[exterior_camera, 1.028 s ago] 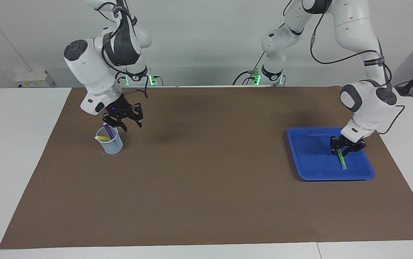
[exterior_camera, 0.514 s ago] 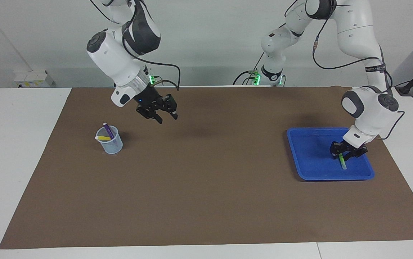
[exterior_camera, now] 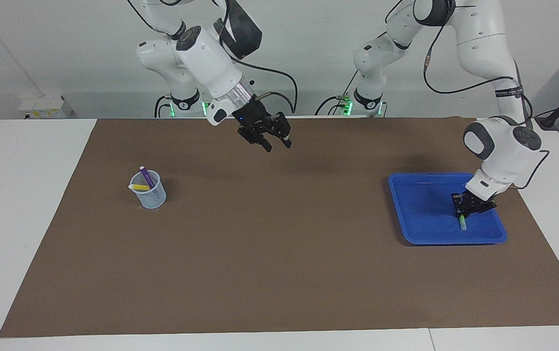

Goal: Transfer and insert pens with both arms
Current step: 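Lift the green pen with the left gripper while the right gripper approaches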

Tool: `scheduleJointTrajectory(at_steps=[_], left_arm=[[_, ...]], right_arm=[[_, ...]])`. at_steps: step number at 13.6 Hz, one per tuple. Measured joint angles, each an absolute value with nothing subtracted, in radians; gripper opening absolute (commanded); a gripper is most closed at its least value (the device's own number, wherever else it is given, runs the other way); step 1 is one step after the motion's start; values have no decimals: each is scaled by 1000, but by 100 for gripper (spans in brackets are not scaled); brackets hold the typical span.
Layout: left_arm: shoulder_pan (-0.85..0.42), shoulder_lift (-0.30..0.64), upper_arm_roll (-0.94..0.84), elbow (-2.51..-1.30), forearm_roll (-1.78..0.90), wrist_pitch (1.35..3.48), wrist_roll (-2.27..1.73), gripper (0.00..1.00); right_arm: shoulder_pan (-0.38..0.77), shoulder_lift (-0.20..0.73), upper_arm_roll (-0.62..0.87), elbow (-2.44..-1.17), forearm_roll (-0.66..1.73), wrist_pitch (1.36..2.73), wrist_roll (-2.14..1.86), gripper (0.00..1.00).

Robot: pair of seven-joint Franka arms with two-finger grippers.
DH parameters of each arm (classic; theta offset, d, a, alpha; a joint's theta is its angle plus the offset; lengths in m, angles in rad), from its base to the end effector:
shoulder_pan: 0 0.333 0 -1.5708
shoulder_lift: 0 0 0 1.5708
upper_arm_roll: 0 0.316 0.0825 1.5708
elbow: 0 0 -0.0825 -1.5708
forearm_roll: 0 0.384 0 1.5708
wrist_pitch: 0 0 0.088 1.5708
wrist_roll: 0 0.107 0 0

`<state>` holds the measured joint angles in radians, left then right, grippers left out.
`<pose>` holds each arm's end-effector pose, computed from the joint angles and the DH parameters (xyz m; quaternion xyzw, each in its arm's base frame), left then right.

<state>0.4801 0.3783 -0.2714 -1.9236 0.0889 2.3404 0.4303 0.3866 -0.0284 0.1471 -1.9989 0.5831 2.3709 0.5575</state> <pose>0.6110 0.1398 0.3056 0.9910 -0.1300 0.0310 0.0072 0.4982 0.3025 0.5151 -0.9372 0.1731 -0.0409 0.3001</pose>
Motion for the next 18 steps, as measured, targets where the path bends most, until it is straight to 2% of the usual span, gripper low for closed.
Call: scheduleJointTrajectory(at_steps=[4,10,14,18], left_arm=[[449,366,-293,-1800,69,2103,243,0],[321,226,-299,-1785,-130,1872,-249,0],[231,157,-301,-1787,-291,1839,-759,0],[158,111,-301,-1800,-417,1835,-1132,0]], right_arm=[[403,-27,147,-1999,614,2406,589,72],[425,-24,146,-1999,623,2442,620,83],[436,-22,147,-1999,643,2478,625,83],[524,-15,148,-1999,646,2580,686,84]])
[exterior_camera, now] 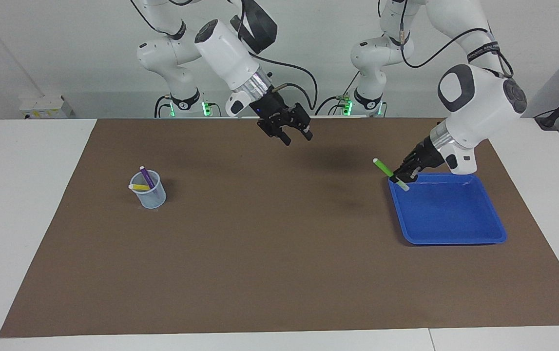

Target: Transfer and insert pens with both arms

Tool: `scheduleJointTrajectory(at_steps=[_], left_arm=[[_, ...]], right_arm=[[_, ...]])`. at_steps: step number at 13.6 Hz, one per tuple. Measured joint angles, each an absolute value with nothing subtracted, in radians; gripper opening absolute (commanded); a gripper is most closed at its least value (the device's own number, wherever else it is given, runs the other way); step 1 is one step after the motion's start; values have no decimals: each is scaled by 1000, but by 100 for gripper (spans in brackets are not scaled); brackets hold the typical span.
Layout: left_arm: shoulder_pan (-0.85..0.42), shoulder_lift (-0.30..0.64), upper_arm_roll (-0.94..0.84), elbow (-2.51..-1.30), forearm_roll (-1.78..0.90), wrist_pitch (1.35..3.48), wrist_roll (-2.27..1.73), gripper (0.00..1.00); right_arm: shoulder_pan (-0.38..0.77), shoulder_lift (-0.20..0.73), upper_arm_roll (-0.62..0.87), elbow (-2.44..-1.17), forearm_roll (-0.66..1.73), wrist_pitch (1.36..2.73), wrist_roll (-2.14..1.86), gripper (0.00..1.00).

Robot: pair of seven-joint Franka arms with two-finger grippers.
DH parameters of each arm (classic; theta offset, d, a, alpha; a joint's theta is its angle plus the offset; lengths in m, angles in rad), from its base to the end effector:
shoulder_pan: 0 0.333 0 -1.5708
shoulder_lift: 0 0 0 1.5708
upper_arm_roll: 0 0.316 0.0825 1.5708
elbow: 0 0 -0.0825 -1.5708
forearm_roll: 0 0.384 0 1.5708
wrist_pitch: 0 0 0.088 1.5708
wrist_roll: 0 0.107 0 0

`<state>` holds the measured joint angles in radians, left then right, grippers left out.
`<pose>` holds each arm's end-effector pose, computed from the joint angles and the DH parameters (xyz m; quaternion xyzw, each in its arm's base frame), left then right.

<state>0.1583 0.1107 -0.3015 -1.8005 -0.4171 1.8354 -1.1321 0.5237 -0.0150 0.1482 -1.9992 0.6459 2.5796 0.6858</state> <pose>0.5779 -0.1101 0.4845 0.8284 0.5164 -0.1558 0.1507 0.4712 0.3619 0.5290 -0.9054 0.2132 -0.0663 0.3611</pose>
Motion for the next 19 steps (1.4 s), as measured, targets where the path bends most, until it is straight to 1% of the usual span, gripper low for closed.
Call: scheduleJointTrajectory(at_steps=[1,3,7,9,11,17,19], left_arm=[[146,96,-301,-1814,-452,1835,-1190,0],[135,60,-301,-1856,-537,1835,-1254,0],[132,-26,-300,-1970,-673,1837,-1308,0],[110,-68,-299,-2026,-703,1854,-1324,0],[84,-98,-299,-2063,-712,1866,-1333,0],[46,-109,-300,-2075,-719,1869,-1338,0],[45,-109,-299,-2076,-724,1869,-1338,0]], right_arm=[[542,-11,148,-1999,646,2601,689,87],[557,2,148,-1999,646,2632,690,88],[598,58,149,-1981,646,2715,689,88],[618,89,149,-1948,646,2730,689,88],[623,101,149,-1927,643,2730,689,88],[628,106,149,-1926,632,2722,688,87],[626,107,147,-1930,617,2681,686,84]])
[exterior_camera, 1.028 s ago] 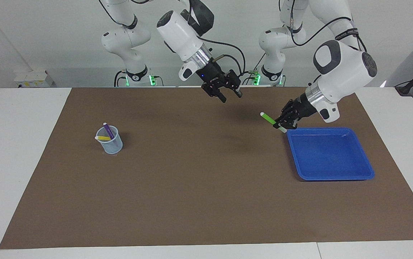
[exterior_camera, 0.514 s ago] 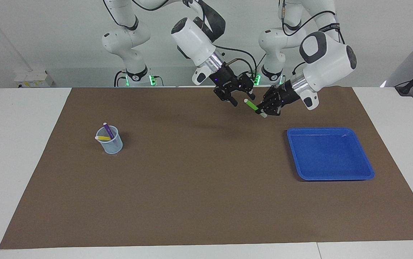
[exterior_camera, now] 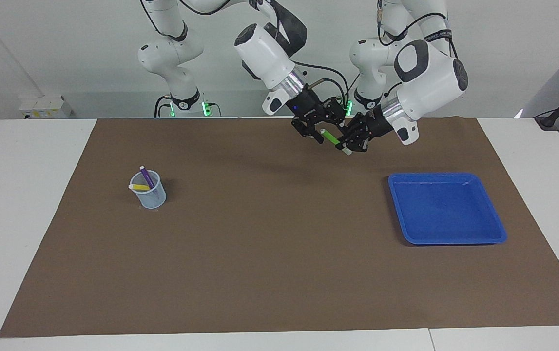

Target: Transfer and insert pens with both arms

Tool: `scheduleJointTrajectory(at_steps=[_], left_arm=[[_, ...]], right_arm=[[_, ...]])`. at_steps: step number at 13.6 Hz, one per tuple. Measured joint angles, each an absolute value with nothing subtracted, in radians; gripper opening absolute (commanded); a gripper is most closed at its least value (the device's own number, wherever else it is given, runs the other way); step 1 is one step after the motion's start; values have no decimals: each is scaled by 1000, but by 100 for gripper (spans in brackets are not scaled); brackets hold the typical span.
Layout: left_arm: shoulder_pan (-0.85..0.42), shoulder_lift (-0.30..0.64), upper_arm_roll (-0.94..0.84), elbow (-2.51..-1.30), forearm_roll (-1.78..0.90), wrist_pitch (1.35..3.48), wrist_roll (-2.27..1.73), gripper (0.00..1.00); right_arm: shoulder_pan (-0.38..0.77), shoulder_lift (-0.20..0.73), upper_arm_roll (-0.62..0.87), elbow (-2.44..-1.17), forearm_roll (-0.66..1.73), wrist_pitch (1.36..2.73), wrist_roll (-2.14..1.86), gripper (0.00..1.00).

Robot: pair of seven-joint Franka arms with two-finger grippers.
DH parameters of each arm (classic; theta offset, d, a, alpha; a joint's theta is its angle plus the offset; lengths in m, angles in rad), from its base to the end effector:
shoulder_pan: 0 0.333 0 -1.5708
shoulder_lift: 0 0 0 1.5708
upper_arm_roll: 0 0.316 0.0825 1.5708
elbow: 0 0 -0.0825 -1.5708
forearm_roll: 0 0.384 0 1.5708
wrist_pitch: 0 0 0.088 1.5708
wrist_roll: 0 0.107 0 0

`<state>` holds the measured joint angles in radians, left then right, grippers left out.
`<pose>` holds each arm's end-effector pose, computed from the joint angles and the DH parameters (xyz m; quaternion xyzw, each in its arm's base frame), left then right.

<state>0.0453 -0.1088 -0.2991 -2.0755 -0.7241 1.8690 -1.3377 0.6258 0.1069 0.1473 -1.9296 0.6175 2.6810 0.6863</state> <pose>0.4888 -0.1832 0.4826 0.7411 0.5896 -0.2590 0.1898 0.4642 0.4231 0.5023 -0.9103 0.1787 -0.0765 0.3654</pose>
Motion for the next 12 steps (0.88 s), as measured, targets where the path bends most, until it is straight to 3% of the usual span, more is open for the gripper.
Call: scheduleJointTrajectory(at_steps=[3,12], left_arm=[[45,-109,-299,-2076,-726,1869,-1338,0],[45,-109,-299,-2076,-737,1868,-1338,0]], right_arm=[[620,107,136,-1929,550,2620,686,73],[621,107,137,-1926,536,2616,686,73]])
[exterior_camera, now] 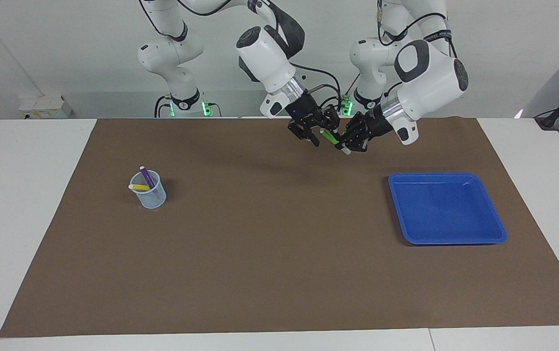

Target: Transfer and insert pens with both arms

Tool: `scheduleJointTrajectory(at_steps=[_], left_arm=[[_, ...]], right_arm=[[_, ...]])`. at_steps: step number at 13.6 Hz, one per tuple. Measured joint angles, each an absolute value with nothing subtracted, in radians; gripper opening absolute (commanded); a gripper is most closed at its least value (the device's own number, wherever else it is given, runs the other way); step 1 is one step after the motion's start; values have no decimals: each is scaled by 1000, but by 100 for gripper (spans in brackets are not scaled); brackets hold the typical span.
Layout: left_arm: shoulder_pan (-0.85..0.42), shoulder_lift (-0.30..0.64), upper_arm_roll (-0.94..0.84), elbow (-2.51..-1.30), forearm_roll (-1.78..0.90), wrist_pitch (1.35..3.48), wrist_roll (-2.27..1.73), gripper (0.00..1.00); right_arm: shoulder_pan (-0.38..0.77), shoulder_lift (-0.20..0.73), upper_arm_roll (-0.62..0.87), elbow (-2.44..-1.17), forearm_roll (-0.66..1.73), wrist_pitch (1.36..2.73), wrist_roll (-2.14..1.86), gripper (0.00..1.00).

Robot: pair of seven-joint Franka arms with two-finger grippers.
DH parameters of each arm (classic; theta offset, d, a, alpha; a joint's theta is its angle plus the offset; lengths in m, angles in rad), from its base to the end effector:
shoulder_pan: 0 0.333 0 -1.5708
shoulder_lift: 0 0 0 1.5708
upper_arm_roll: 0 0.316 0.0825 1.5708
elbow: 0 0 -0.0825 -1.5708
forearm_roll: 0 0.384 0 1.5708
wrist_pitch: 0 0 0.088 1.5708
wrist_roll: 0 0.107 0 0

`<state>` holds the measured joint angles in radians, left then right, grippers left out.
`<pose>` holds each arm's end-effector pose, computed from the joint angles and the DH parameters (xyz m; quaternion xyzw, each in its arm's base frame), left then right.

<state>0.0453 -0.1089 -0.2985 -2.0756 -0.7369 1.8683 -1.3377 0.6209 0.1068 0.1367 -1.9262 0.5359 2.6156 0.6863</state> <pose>0.4889 -0.1837 0.4831 0.7381 0.5903 -0.2632 0.1937 0.4653 0.4205 0.4977 -0.9280 0.1504 -0.0752 0.3324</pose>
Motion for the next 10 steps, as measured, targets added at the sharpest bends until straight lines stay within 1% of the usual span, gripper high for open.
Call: scheduleJointTrajectory(at_steps=[4,6,7,8,10], left_arm=[[45,-109,-298,-2076,-745,1868,-1338,0],[45,-109,-297,-2076,-746,1868,-1338,0],[45,-109,-296,-2076,-746,1868,-1338,0],[45,-109,-296,-2076,-747,1868,-1338,0],[45,-109,-296,-2076,-749,1868,-1338,0]], right_arm=[[621,107,137,-1926,536,2611,686,72],[621,107,138,-1926,536,2610,686,61],[621,107,138,-1926,536,2610,686,53],[621,107,138,-1926,536,2610,686,49],[622,107,138,-1926,536,2610,686,49]])
